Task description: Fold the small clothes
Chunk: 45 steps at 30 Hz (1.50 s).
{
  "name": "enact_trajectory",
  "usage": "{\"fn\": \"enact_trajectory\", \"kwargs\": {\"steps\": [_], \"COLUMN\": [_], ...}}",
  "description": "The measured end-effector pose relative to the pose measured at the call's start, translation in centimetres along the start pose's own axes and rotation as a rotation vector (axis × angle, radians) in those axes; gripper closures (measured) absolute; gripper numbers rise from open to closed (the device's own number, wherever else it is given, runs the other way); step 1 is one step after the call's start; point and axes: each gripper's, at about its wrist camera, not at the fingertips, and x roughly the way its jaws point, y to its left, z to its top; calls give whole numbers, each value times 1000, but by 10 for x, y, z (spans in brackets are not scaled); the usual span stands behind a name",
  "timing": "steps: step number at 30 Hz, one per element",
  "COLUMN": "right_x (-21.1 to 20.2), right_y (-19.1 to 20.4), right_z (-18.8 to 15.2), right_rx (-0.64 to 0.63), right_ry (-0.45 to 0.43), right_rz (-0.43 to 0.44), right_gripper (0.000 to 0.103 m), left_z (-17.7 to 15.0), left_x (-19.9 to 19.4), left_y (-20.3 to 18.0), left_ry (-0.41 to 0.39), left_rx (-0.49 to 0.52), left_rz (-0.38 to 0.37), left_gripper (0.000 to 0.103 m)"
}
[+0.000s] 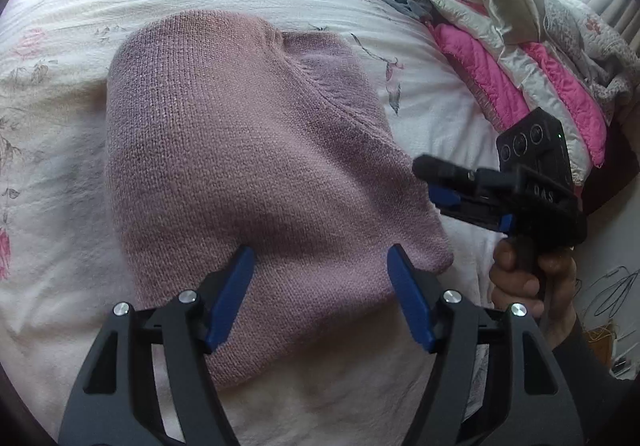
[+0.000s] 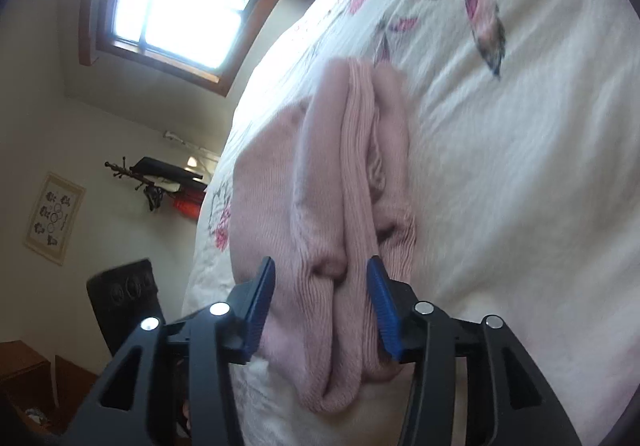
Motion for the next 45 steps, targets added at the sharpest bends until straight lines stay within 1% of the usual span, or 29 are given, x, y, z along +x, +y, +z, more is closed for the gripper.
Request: {"fn": "enact_trajectory", "kwargs": {"steps": [2,4,5,6,7,8,10,11,13,14,16,17,19,21,23,25,27,29,31,32,33,34,36,38,39,41,42,43,45], "right_x": [2,18,31,41,45,43,36,41,44,42,30,24,18,29,52,68,66,67,76,76,73,67,44,33,37,59,72,77,68], "right_y": [1,6,8,14,24,31,33,29,22,22,19,20,22,24,24,24,39,36,24,17,15,14,25,40,46,47,41,31,18], "right_z": [22,37,42,44,45,46,45,44,31,32,37,46,61,78,91,99,102,104,101,101,102,102,103,100,96,86,82,80,81], "right_rx": [1,-22,-39,-80,-147,-193,-219,-224,-227,-220,-156,-134,-119,-108,-87,-108,-206,-197,-186,-170,-150,-131,-125,-133,-150,-209,-227,-229,-181], "right_ry": [-11,22,75,106,99,74,27,33,67,69,61,30,-7,5,46,86,13,-33,-8,8,10,0,-85,-113,-74,37,85,96,71], "right_rz": [-3,-11,-16,-62,-135,-163,-209,-243,-257,-231,-141,-116,-121,-132,-143,-188,-256,-283,-320,-296,-268,-246,-201,-105,-69,-127,-188,-239,-222], "right_gripper": [53,54,73,86,86,88,89,89,86,84,75,70,66,65,64,84,94,94,93,89,78,74,73,73,76,80,93,103,103], "left_z": [-1,-5,-7,-10,-13,-16,-21,-22,-19,-15,-3,6,29,52,70,80,88,95,101,107,112,115,126,134,133,131,131,132,132], "left_x": [-5,-8,-7,-5,2,10,32,41,44,38,12,-3,-28,-41,-37,-19,3,6,-4,-15,-24,-31,-31,-8,5,22,24,24,14], "left_y": [-6,-18,-24,-28,-32,-35,-34,-30,-29,-30,-29,-25,-5,24,50,71,90,98,98,97,96,95,97,107,112,118,120,120,117], "left_ry": [-22,-39,-45,-39,-21,3,50,68,93,100,63,27,-56,-116,-119,-67,0,8,2,-30,-69,-102,-117,-63,-26,-2,-6,-7,-16], "left_rx": [17,60,79,95,109,128,147,138,115,109,93,88,39,-50,-112,-162,-190,-221,-236,-224,-213,-208,-207,-222,-231,-232,-233,-240,-252], "left_rz": [-26,-49,-65,-83,-88,-72,-18,-3,-15,-51,-163,-181,-188,-183,-165,-145,-148,-177,-222,-238,-253,-265,-256,-215,-196,-177,-171,-173,-173], "left_gripper": [35,35,35,35,35,35,35,35,36,38,37,36,34,34,33,34,35,39,41,41,40,38,36,39,41,41,41,41,46]}}
